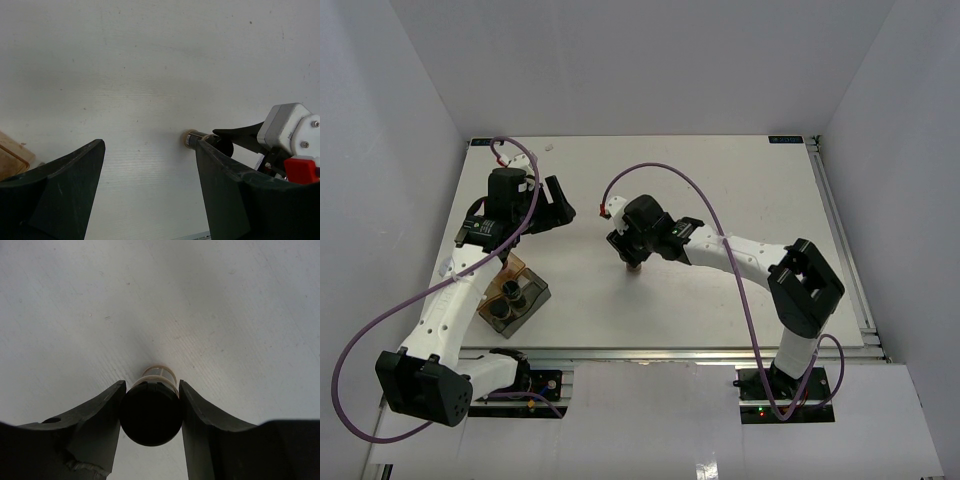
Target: Organize the condiment bottles
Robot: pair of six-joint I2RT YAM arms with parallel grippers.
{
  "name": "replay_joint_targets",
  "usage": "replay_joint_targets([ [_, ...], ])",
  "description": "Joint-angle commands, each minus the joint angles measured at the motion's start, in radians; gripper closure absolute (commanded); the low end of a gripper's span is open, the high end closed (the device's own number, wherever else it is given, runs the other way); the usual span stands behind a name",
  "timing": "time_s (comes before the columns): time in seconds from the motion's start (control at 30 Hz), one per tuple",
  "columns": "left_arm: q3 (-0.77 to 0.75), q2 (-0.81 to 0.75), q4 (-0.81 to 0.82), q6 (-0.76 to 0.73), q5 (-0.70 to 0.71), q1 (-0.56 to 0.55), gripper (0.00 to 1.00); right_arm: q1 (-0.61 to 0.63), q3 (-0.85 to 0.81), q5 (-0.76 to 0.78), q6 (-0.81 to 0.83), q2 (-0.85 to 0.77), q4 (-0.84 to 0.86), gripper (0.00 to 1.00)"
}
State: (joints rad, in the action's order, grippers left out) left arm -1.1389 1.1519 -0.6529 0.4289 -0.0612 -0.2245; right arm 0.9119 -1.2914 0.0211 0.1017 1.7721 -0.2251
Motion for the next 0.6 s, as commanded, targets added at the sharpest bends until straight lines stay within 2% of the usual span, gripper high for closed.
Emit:
replay_joint_targets([
  [0.0, -0.030, -0.031, 0.005, -0.009, -0.015, 0.004, 0.16, 0.001, 0.032, -0.048, 0.024, -0.009, 0.068, 0.43],
  [0.3, -0.001, -0.015, 0.026, -0.018, -0.071, 0.004, 0.16, 0.001, 0.031, -0.041, 0.036, -0.019, 0.055, 0.26],
  [0.57, -0.086, -0.007, -0.044, -0.082, -0.102, 0.004, 0.16, 0.001, -0.091, -0.016, 0.047, -0.073, -0.027, 0.21],
])
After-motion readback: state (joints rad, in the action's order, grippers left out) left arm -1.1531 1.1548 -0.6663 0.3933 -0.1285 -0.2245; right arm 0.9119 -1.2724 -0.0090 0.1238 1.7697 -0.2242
